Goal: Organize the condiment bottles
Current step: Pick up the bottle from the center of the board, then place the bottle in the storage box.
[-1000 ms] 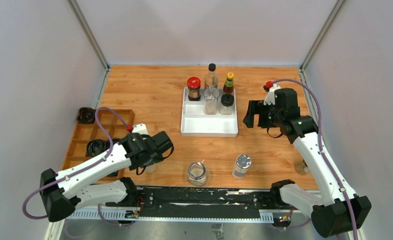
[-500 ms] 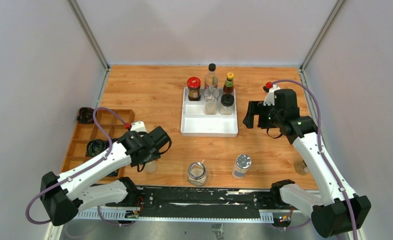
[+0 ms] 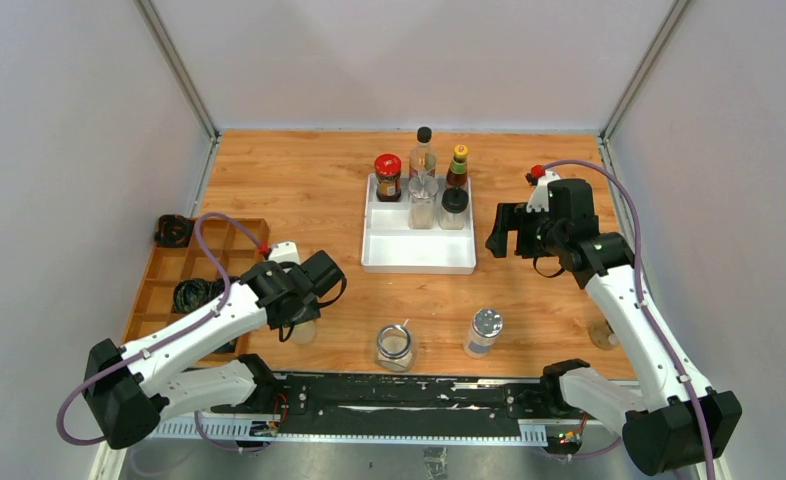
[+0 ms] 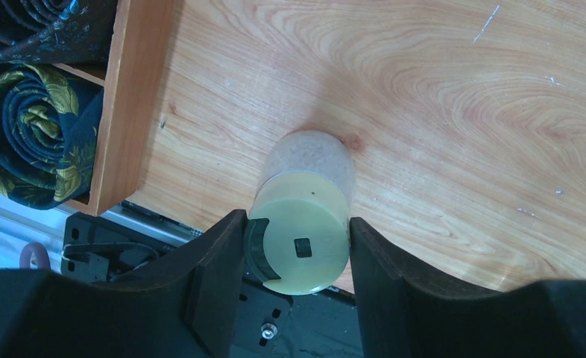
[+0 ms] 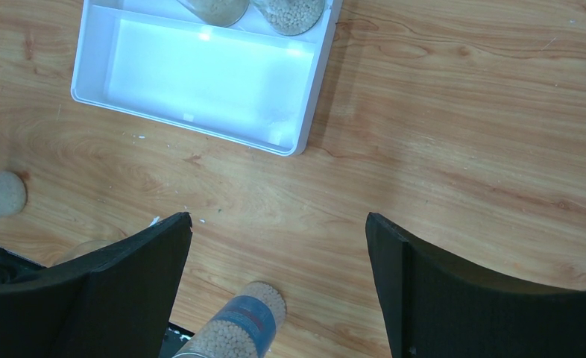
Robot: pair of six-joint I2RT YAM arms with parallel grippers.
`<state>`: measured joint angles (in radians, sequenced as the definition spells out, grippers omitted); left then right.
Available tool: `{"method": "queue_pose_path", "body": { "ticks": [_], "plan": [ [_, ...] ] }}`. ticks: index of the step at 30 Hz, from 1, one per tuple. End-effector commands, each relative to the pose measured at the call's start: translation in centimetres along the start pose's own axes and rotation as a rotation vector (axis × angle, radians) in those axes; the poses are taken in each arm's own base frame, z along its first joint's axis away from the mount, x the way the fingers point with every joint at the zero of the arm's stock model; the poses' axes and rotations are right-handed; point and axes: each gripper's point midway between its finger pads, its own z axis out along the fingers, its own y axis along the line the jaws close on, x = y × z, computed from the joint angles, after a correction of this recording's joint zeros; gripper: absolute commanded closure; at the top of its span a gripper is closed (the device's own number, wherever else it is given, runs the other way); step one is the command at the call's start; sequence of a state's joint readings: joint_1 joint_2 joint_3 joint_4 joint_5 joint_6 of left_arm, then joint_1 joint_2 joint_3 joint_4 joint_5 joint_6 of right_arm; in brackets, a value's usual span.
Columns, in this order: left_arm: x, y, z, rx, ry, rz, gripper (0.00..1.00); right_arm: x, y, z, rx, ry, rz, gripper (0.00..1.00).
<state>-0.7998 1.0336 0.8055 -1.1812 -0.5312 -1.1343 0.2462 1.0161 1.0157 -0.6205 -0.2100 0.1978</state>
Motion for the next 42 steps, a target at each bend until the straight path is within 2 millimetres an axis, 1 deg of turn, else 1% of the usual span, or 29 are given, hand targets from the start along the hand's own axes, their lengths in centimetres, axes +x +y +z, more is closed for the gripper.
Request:
{"method": "queue_pose_path", "body": {
  "ticks": [1, 5, 12, 14, 17, 21, 24, 26, 31, 37, 42],
  "plan": [
    [-0.5, -1.1, 0.2, 0.019, -0.003, 0.003, 0.53, 0.7, -0.3, 0.0, 0.004, 0.007, 0.008, 0.08],
    [-2.0, -2.3, -0.8, 0.04, -0.027, 0.038, 0.58, 0.6, -0.4, 0.0, 0.005, 0.007, 0.008, 0.08],
    [-6.9, -6.0, -3.3, 0.074, -0.103, 0.158, 0.64, 0.4, -0.5, -0.2, 0.016, -0.003, 0.003, 0.08],
    [-8.8, -7.5, -4.6, 0.105, -0.134, 0.187, 0.64, 0.4, -0.5, -0.2, 0.018, -0.001, -0.001, 0.08],
    [-11.1, -9.5, -6.2, 0.149, -0.17, 0.247, 0.64, 0.2, -0.7, -0.4, 0.029, -0.001, -0.009, 0.08],
    [-14.4, -11.9, -8.7, 0.209, -0.229, 0.329, 0.63, -0.1, -0.9, -0.9, 0.044, -0.007, -0.02, 0.08],
    [-16.1, -14.0, -9.8, 0.277, -0.224, 0.375, 0.63, -0.4, -1.0, -1.0, 0.052, -0.011, -0.021, 0.08],
    [-16.9, -15.6, -9.9, 0.316, -0.206, 0.413, 0.63, -0.6, -0.9, -1.2, 0.055, -0.015, -0.019, 0.08],
    [-18.9, -18.2, -9.8, 0.378, -0.191, 0.471, 0.63, -1.1, -1.1, -1.8, 0.072, -0.024, -0.026, 0.08],
    [-20.7, -20.2, -8.6, 0.411, -0.183, 0.523, 0.63, -1.2, -1.3, -2.5, 0.091, -0.028, -0.037, 0.08],
    [-21.7, -21.7, -7.4, 0.415, -0.18, 0.547, 0.63, -1.1, -1.4, -2.5, 0.096, -0.023, -0.038, 0.08]
  ]
}}
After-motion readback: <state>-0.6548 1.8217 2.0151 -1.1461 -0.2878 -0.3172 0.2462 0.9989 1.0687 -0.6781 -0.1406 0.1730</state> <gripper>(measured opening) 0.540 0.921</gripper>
